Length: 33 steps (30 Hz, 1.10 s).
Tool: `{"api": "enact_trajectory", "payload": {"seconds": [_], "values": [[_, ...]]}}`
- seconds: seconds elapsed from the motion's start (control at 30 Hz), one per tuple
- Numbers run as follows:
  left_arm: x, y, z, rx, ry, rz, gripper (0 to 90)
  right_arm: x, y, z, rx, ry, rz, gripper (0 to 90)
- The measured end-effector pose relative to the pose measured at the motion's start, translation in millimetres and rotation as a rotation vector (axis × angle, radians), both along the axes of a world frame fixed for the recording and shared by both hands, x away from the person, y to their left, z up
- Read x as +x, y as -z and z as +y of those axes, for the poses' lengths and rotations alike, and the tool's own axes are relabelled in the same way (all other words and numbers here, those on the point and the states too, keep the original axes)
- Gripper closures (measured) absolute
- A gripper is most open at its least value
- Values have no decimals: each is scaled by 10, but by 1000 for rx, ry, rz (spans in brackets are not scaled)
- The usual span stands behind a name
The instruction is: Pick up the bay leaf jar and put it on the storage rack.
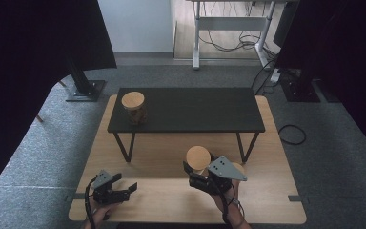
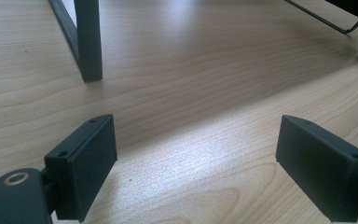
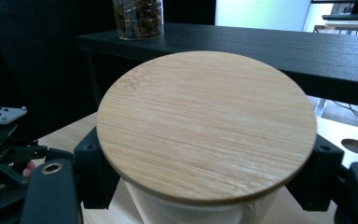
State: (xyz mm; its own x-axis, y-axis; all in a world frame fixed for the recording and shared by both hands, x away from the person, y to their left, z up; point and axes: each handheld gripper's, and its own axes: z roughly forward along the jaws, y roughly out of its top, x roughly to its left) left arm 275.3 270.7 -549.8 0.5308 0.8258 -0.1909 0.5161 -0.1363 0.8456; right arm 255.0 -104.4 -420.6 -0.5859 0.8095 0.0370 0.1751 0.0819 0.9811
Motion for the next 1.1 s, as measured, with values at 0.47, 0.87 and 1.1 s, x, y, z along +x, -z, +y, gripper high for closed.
{"api": "enact_trajectory", "payload": {"seconds": [0.47,0.87,1.1], "values": [[0,1,-1,-2,0,-1,118,41,-139,-28,16,-12,-18,244],[2,0,-3,-1,-1,1,118,161,-194,-63,31,-18,-42,245],[3,1,-3,-2,2,2,118,209,-265,-68,39,-23,-55,245]]}}
